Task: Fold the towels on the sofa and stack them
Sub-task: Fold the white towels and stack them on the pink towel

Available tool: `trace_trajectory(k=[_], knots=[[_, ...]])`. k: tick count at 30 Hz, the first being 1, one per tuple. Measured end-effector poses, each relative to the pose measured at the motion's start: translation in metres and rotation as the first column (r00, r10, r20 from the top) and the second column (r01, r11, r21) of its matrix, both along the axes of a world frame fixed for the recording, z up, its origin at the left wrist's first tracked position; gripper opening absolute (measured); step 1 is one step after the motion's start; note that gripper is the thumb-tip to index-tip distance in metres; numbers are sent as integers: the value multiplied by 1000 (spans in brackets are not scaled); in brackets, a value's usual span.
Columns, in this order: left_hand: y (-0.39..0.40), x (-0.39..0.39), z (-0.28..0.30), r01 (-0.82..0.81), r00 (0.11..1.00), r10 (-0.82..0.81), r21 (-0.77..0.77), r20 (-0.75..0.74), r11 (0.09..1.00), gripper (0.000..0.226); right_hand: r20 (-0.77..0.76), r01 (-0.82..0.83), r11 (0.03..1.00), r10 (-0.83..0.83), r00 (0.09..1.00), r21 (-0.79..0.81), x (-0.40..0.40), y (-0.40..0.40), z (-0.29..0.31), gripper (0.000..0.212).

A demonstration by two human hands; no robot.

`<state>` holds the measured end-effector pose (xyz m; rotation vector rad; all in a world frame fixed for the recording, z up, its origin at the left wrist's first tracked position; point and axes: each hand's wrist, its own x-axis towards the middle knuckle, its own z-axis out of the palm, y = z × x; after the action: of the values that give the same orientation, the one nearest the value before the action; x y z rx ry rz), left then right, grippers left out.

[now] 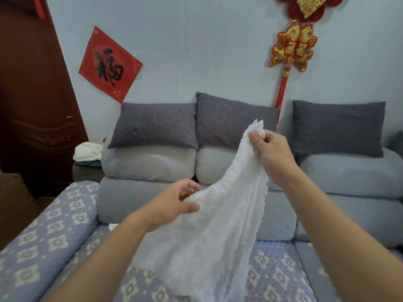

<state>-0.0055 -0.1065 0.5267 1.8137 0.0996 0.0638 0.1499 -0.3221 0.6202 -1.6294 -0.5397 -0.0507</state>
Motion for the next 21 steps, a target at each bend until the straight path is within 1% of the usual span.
trace_trajectory(k=[1, 3, 6, 8, 10, 12, 14, 17, 19, 21], knots=[[-5, 2, -3, -5, 1000, 5, 26, 3, 1000, 41, 21, -3, 1000, 4, 1000, -7, -4, 3, 1, 45], [-22, 7, -5, -50, 997, 48, 36, 53, 998, 50, 64, -26, 999, 28, 998, -28, -12, 11, 0, 43], [-51, 16, 0, -74, 972, 88, -69, 218, 995, 45, 107, -120, 989, 129, 986, -83, -24, 23, -7, 46], [-62, 17, 5, -119, 940, 144, -99, 310, 988, 38, 128, -139, 981, 156, 979, -137, -29, 28, -11, 43], [-63, 16, 8, -229, 892, 238, -70, 383, 971, 39, 135, -140, 979, 160, 978, -146, -30, 29, -15, 36], [-62, 12, 5, -306, 861, 284, -15, 423, 952, 42, 135, -124, 986, 139, 981, -115, -29, 25, -16, 31], [-63, 8, 1, -334, 856, 302, 3, 419, 943, 36, 125, -112, 991, 121, 985, -76, -28, 19, -18, 30], [-62, 7, -6, -311, 894, 295, -9, 337, 951, 22, 107, -122, 992, 126, 986, -39, -29, 11, -21, 21], [-62, 8, -6, -237, 935, 226, 8, 272, 971, 18, 95, -143, 989, 146, 985, -36, -32, 8, -22, 21], [-63, 8, -4, -141, 966, 138, -4, 220, 990, 21, 83, -163, 986, 166, 983, -40, -34, 7, -23, 21]])
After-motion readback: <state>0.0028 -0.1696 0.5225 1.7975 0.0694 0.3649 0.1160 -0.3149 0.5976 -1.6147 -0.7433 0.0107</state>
